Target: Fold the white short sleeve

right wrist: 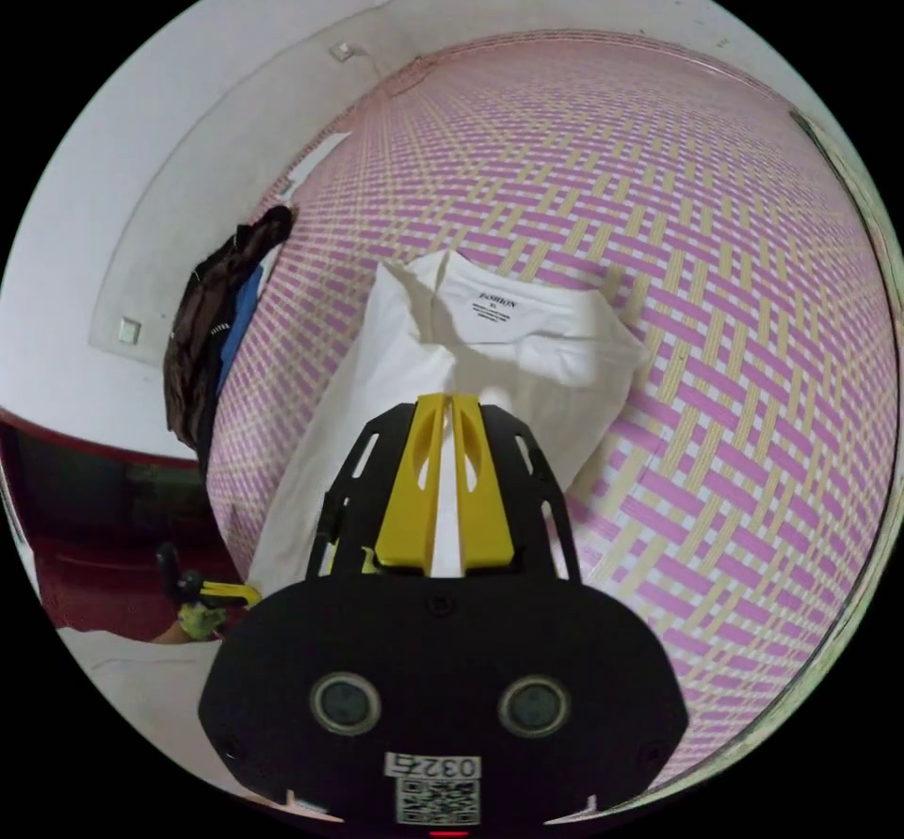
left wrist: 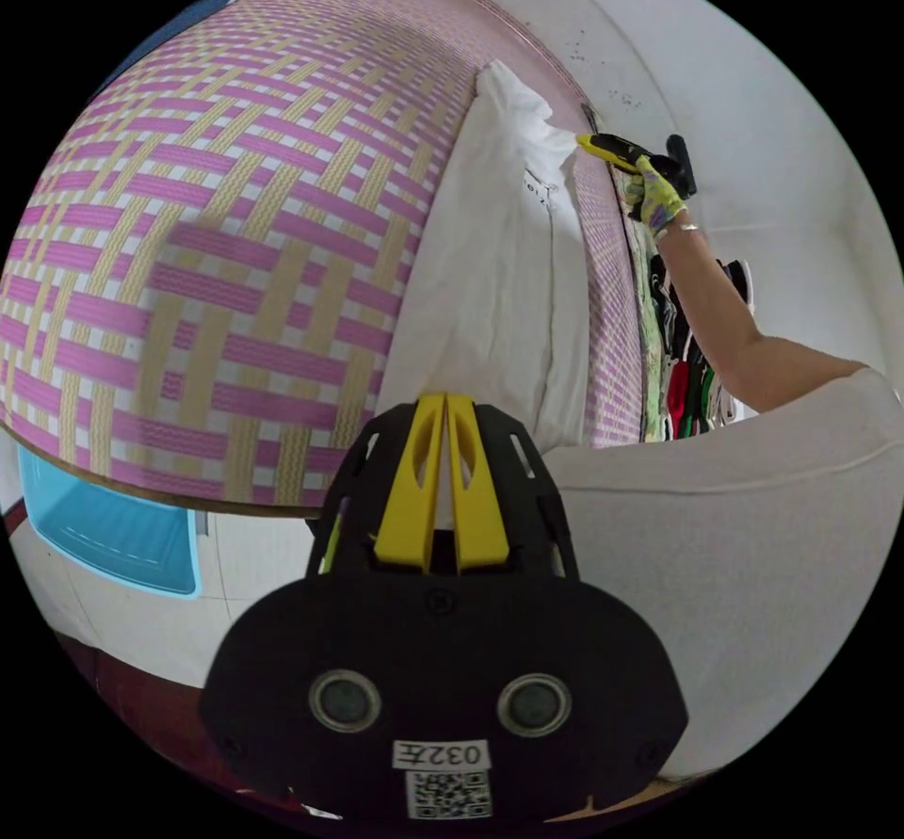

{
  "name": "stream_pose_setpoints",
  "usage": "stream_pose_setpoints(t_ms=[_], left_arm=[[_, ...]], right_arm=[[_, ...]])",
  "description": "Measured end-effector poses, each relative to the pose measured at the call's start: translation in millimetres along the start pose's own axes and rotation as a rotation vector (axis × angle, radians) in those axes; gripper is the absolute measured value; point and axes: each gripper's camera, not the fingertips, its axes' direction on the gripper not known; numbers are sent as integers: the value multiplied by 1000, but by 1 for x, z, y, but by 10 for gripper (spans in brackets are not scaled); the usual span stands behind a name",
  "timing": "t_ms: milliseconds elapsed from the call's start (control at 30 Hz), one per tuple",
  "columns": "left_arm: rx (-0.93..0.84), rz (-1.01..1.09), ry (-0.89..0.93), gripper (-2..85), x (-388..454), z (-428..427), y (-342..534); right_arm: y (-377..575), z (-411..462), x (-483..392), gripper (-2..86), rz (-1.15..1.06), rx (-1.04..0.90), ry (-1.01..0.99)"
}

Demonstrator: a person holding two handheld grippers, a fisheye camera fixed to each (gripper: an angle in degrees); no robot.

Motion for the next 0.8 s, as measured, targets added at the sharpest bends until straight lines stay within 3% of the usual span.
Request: stream_pose_setpoints(t_ms=[100, 267, 400, 567, 700, 800], left_arm=[[2, -10, 5, -9, -1, 1, 2], [24, 3, 32, -9, 3, -3, 6], [64, -9, 26, -9, 3, -14, 15], [74, -25, 42, -9, 3, -20, 30], [82, -15, 15, -9, 8, -25, 42], [100, -13, 17, -9, 11, -29, 50]], right_arm=[[19, -20, 18, -1, 147, 36, -87], [53, 0, 57, 25, 341, -95, -127], [102, -34, 17, 50, 255, 102, -125], [126, -3, -25, 75, 127, 13, -269], [123, 7, -65, 66, 14, -36, -129], [123, 15, -73, 26, 31, -120, -156]])
